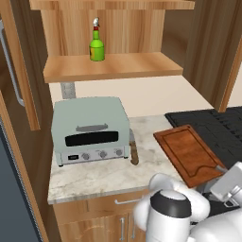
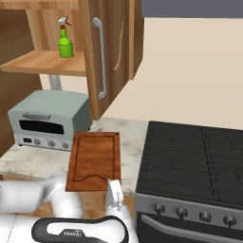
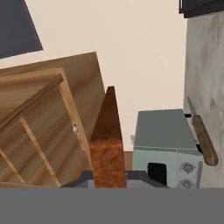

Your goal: Move the cutting board and knife to the sink. Then move spray from the cabinet to the counter.

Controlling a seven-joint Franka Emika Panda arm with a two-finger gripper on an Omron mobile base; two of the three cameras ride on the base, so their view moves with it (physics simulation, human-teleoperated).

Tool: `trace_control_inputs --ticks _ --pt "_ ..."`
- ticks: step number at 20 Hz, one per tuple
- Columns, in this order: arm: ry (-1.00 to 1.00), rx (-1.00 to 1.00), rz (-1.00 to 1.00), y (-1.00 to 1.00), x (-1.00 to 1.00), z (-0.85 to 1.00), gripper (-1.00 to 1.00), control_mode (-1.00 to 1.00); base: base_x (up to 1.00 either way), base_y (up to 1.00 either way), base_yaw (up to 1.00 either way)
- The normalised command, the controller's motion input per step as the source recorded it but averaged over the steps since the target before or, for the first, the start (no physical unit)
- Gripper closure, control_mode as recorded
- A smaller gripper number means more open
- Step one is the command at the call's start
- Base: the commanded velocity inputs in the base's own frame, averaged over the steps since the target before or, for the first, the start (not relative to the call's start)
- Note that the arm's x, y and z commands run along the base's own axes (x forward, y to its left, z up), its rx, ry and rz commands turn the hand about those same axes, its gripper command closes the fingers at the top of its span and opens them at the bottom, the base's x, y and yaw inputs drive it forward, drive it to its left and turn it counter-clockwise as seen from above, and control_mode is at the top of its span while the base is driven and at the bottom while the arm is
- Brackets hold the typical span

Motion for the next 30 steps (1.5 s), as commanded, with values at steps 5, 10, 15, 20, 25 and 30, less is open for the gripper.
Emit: trace_control_inputs --ticks 5,10,15,20,25,30 --pt "0.02 0.00 0.00 0.40 0.00 0.33 1.00 -1.00 0.00 0.00 0.00" --pt "0.05 0.00 0.00 0.35 0.01 0.32 1.00 -1.00 0.00 0.00 0.00" --pt "0.08 0.00 0.00 0.19 0.00 0.26 1.00 -1.00 0.00 0.00 0.00" --pt "0.01 0.00 0.00 0.15 0.00 0.24 1.00 -1.00 0.00 0.00 0.00" --pt "0.00 -0.02 0.00 0.11 0.00 0.15 1.00 -1.00 0.00 0.00 0.00" --pt "0.00 -0.01 0.00 0.01 0.00 0.01 1.00 -1.00 0.00 0.00 0.00"
